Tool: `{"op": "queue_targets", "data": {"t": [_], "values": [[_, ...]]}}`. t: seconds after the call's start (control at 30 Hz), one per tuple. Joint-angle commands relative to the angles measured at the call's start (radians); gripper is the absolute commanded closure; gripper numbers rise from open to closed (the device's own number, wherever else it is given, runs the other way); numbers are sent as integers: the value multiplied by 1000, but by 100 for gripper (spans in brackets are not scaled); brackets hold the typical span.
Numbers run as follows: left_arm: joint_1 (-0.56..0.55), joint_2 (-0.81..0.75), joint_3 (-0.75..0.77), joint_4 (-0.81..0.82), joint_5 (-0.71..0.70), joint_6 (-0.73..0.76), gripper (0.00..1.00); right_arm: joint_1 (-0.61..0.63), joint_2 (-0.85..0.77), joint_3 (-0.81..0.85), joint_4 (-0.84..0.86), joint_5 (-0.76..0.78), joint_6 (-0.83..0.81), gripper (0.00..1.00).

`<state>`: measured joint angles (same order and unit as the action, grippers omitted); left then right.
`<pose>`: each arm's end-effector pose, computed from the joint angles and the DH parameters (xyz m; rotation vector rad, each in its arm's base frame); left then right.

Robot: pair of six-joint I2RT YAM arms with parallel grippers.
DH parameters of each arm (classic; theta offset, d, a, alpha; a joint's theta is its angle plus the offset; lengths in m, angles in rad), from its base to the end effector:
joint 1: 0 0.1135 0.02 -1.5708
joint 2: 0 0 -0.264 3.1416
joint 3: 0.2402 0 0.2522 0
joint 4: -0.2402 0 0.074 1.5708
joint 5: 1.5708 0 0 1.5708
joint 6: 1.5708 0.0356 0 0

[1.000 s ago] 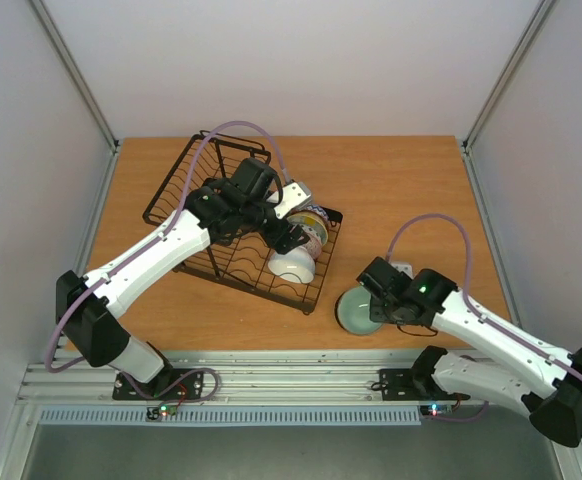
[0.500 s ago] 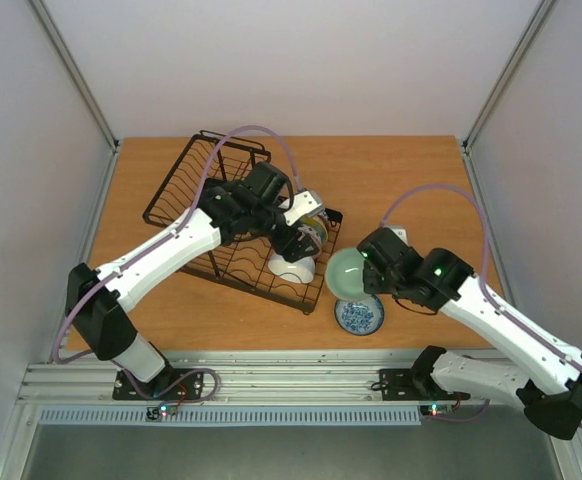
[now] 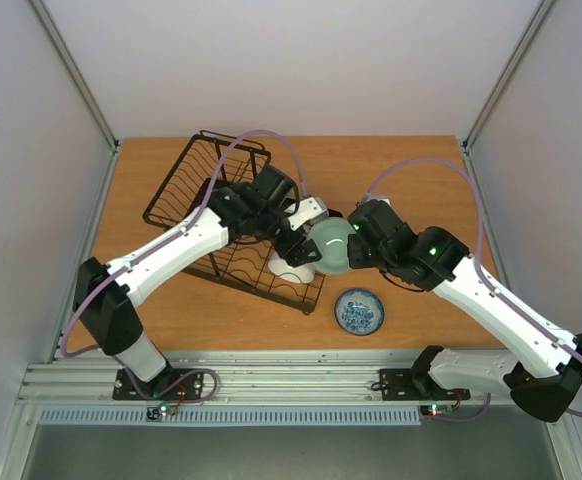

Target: Load the bowls into the dish rack

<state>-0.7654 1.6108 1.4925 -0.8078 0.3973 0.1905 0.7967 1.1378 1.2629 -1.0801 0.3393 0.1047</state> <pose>0.2393 -0.2490 0.3226 1.3192 2.1756 -0.7304 0.1531 0.1397 0.3554 -0.7042 2.3463 -0.0383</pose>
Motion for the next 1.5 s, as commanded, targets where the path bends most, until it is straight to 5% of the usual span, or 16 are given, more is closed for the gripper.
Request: {"op": "queue_targets", "data": {"t": [0.0, 0.07, 0.2, 0.23, 0.43, 0.5, 0.6, 0.7, 1.1, 1.47], "values": [[-9, 34, 34, 1, 0, -9, 16, 9, 4, 63, 66, 6, -41, 99], [-11, 38, 34, -1, 4, -6, 32, 10, 9, 64, 70, 5, -44, 99], [-11, 41, 38, -2, -12, -5, 97, 10, 10, 57, 78, 8, -46, 99], [-11, 40, 38, -1, -18, -8, 99, 10, 10, 56, 78, 10, -47, 99], [-12, 25, 29, 5, -3, 0, 99, 10, -2, 40, 83, 9, -43, 98], [-11, 6, 17, 20, 6, 2, 100, 10, -30, 17, 102, 10, -30, 82], [-4, -17, -4, 38, 70, 16, 99, 10, -109, -53, 179, -10, -23, 40], [13, -24, -8, 21, 225, 37, 100, 10, -201, -122, 250, -48, -36, 28], [91, -15, -8, -20, 587, 92, 100, 10, -361, -255, 358, -282, 5, 21], [119, -3, 3, -22, 622, 91, 100, 10, -443, -330, 388, -446, 69, 15]]}}
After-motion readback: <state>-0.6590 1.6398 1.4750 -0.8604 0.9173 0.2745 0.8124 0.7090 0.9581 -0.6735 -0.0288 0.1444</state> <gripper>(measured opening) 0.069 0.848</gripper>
